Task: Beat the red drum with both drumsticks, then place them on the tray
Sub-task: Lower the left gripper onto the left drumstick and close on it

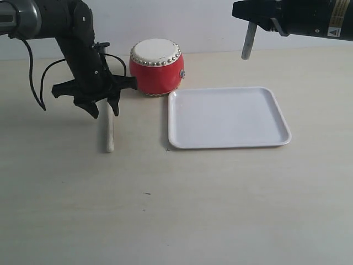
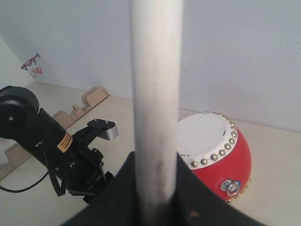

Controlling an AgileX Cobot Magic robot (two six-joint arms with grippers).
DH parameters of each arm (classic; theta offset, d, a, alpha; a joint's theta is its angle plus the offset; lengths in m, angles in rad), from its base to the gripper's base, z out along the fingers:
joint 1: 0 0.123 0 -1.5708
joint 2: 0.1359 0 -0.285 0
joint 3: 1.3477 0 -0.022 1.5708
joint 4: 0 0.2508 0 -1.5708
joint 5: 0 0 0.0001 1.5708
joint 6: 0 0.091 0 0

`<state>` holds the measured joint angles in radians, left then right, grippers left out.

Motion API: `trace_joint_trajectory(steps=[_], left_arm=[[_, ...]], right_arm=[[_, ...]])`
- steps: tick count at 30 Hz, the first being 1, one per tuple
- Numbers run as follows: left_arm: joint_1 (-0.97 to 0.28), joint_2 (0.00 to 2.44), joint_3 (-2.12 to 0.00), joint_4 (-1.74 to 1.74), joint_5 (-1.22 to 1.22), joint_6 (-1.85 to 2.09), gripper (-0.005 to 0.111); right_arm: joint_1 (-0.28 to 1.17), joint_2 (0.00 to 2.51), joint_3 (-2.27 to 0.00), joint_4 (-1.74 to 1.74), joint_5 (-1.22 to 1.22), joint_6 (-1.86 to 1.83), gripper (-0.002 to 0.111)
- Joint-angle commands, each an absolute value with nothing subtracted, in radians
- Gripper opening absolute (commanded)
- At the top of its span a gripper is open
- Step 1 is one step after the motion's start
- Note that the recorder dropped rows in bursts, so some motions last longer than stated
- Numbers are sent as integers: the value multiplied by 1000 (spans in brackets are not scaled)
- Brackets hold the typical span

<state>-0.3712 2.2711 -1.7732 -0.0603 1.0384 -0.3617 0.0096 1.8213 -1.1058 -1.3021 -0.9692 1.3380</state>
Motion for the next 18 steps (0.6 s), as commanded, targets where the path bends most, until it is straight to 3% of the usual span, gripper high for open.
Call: trace_joint_trajectory(steps=[1, 18], left_arm=[[-383, 2287, -1771, -65, 1077, -374, 48], [-389, 2333, -1771, -66, 1068, -391, 45]], right_arm=[[6, 1814, -1116, -1296, -980, 1337, 0], [6, 1814, -1116, -1314, -997, 1337, 0]])
